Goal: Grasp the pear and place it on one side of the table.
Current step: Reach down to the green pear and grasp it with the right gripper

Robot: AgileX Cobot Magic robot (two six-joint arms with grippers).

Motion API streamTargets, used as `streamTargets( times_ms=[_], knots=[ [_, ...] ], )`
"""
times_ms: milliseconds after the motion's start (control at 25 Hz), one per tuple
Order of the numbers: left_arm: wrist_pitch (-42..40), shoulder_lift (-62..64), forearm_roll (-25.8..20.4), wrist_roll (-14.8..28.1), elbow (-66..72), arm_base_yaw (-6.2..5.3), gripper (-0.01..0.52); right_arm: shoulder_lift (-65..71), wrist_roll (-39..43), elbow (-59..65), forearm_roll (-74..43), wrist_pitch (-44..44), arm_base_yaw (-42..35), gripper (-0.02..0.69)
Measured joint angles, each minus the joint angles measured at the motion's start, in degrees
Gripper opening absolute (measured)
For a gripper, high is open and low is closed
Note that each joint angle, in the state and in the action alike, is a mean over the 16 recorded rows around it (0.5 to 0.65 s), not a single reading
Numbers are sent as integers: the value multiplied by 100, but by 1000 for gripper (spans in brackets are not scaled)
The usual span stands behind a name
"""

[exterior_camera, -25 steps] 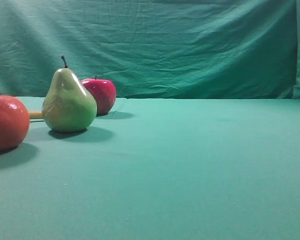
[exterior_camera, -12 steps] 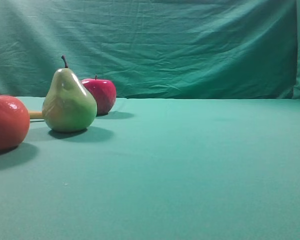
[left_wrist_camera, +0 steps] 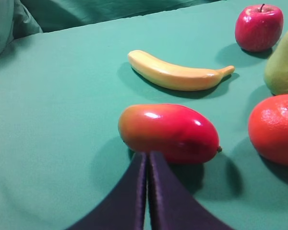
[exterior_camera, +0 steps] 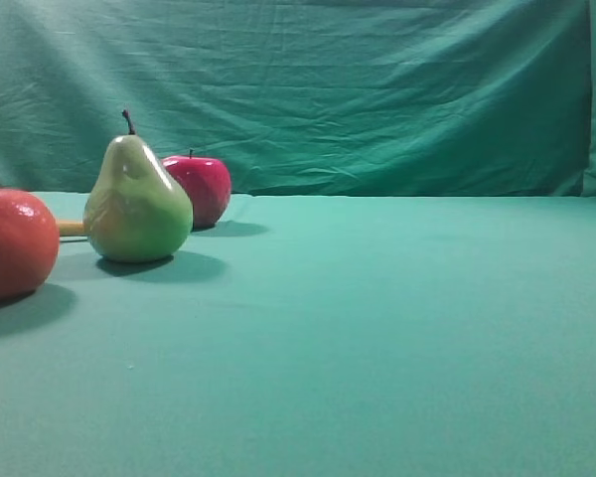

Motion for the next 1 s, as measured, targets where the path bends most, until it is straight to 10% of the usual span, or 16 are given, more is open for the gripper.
streamTargets(
  times_ms=[640,1000],
  knots=[
    [0,0,0,0,0,0,0,4482,-1491,-2892,59,1317,1463,26],
    [0,0,0,0,0,0,0,6782,-1854,-4555,67,1021,2966,317]
  ],
)
